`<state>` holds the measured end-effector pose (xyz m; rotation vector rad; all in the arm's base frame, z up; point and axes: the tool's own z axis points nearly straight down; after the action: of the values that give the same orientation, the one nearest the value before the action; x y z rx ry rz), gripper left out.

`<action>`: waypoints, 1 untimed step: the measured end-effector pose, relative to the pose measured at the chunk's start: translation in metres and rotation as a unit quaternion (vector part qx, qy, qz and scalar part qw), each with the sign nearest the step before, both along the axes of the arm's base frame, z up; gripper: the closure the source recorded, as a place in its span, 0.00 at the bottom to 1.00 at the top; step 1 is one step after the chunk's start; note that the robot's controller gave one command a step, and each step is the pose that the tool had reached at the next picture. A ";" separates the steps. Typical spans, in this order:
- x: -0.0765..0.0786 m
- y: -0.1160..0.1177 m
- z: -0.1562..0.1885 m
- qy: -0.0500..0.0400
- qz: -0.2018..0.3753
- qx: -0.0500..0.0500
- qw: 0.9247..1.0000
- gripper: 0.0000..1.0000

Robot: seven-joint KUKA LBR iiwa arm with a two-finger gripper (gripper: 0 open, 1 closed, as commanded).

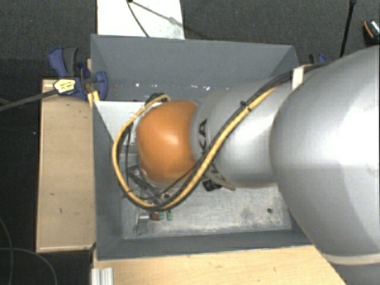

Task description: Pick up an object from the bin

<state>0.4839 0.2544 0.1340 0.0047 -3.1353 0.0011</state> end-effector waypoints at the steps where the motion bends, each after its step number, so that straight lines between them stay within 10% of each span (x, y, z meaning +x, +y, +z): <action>1: 0.036 -0.064 -0.062 -0.002 -0.085 -0.002 0.996 0.00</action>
Offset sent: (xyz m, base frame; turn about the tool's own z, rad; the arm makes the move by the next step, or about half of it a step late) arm 0.0362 -0.0608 -0.0608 0.1633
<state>0.5202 0.1907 0.0715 -0.2606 -3.1275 0.0054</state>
